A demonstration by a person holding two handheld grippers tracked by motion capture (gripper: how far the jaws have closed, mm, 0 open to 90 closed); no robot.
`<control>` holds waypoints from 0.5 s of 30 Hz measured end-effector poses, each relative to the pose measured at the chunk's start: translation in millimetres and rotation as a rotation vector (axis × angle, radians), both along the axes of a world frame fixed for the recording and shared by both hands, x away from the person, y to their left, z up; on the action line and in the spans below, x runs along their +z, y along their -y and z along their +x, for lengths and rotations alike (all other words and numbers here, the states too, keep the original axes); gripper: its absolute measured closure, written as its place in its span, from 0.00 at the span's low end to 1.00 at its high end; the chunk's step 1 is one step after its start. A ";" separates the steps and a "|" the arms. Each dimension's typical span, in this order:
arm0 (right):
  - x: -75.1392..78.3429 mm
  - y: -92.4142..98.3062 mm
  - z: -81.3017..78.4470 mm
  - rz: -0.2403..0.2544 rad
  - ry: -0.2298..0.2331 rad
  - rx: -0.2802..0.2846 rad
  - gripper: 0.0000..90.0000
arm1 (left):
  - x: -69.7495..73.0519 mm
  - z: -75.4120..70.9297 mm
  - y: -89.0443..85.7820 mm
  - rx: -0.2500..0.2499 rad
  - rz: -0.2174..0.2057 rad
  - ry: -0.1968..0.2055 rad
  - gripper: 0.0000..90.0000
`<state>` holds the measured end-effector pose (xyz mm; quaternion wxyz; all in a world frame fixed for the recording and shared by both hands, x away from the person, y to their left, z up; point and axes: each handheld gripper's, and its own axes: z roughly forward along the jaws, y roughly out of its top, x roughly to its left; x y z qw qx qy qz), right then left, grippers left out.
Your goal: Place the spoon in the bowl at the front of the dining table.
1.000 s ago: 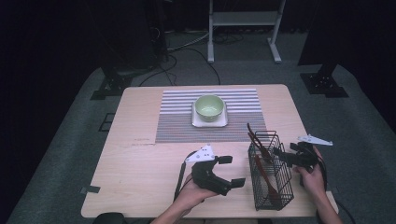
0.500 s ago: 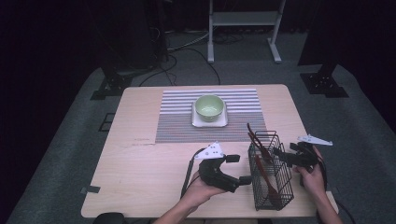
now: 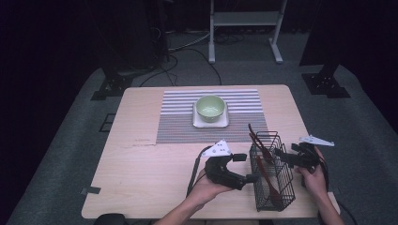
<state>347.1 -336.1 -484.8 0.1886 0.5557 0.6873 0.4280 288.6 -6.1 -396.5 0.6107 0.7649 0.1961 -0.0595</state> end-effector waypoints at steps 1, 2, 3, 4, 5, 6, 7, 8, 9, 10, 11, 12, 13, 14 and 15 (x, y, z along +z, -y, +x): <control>0.0 0.0 0.0 0.000 0.000 0.000 0.15 | 0.0 -0.1 1.0 -0.002 0.004 0.003 0.20; 0.0 0.0 0.0 0.001 0.000 0.000 0.15 | 0.1 0.1 1.8 -0.004 0.006 0.004 0.20; 0.0 0.0 0.0 0.001 0.000 0.000 0.15 | 0.1 0.4 2.6 -0.005 0.006 0.004 0.20; 0.0 0.1 0.0 0.001 0.000 0.001 0.15 | 0.2 0.5 3.0 -0.005 0.006 0.004 0.21; 0.0 0.1 0.0 0.001 0.000 0.001 0.15 | 0.5 0.8 3.6 -0.005 0.010 0.006 0.21; 0.0 0.1 0.0 0.001 0.000 0.001 0.15 | 0.7 1.2 4.2 -0.004 0.010 0.007 0.21; 0.0 0.1 0.0 0.001 0.000 0.001 0.15 | 1.3 1.8 5.3 -0.002 0.010 0.009 0.23; 0.0 0.1 0.0 0.001 0.000 0.002 0.15 | 1.5 2.2 5.7 0.001 0.012 0.009 0.24; 0.0 0.1 0.0 0.001 0.000 0.002 0.15 | 1.5 2.2 5.7 0.001 0.012 0.009 0.24; 0.0 0.1 0.0 0.001 0.000 0.002 0.15 | 1.8 2.9 6.0 0.004 0.014 0.010 0.24; 0.0 0.1 0.0 0.002 -0.001 0.002 0.15 | 2.4 3.1 6.1 0.017 0.018 0.016 0.26; 0.0 0.1 0.0 0.002 0.000 0.002 0.15 | 3.0 3.8 6.2 0.025 0.019 0.021 0.26; 0.0 0.1 0.0 0.001 0.000 0.002 0.15 | 4.4 5.1 6.3 0.039 0.017 0.029 0.27; 0.0 0.1 0.0 0.001 0.000 0.002 0.15 | 4.4 5.1 6.3 0.039 0.017 0.029 0.30; 0.0 0.1 0.0 0.001 0.000 0.002 0.15 | 5.2 5.7 6.6 0.046 0.015 0.035 0.30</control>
